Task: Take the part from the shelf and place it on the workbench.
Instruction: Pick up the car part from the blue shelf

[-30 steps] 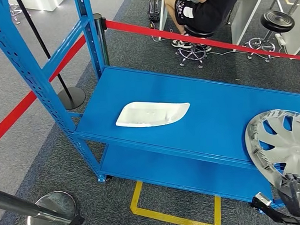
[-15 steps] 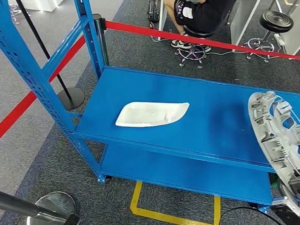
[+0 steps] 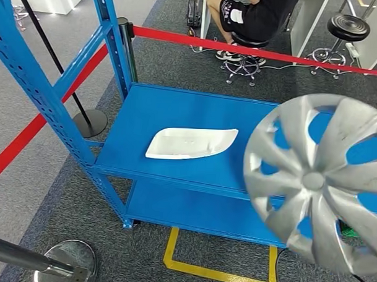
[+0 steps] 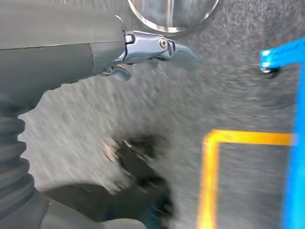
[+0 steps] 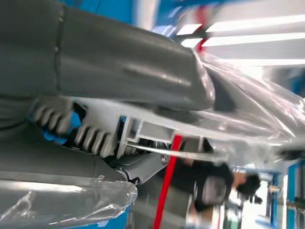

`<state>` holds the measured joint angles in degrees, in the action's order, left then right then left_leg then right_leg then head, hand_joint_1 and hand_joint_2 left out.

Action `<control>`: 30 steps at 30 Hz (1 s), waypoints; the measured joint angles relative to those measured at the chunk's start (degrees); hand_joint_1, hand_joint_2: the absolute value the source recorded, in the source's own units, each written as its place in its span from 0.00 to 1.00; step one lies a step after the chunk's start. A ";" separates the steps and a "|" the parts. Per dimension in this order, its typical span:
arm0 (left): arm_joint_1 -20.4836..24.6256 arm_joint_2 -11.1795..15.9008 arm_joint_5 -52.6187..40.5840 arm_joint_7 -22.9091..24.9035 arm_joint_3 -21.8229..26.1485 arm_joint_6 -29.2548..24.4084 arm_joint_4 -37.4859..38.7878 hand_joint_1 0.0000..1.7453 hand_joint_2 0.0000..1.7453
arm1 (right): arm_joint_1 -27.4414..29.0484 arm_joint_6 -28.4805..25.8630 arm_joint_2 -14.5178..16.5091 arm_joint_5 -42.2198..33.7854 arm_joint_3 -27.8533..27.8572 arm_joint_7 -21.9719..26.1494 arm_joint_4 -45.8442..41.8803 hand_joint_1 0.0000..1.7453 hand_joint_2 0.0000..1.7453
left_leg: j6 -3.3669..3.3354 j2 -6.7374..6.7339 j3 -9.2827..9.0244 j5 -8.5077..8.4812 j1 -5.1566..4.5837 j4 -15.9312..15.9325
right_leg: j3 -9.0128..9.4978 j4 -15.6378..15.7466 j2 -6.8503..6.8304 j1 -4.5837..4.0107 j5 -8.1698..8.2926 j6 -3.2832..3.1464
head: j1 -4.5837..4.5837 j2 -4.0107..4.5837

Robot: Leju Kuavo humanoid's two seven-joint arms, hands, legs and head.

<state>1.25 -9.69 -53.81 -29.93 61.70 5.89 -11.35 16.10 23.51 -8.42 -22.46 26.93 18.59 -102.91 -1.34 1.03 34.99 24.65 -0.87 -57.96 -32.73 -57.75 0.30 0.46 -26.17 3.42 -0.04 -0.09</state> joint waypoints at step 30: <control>0.25 -0.40 -3.22 7.02 3.17 3.11 0.00 0.00 1.00 | -3.41 13.32 11.53 -24.88 17.66 -11.31 -2.27 1.00 0.00 | -0.62 -0.07 0.35 -1.27 0.39 0.52 | 0.23 -6.90 0.03 0.94 -4.78 2.24 | 0.16 0.00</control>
<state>1.50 -10.09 -57.02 -22.92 64.87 9.00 -11.35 12.70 36.83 3.10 -47.34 44.59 7.27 -105.18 -1.96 0.96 35.34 23.38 -0.48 -57.44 -32.50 -64.64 0.33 1.40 -30.94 5.67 0.13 -0.09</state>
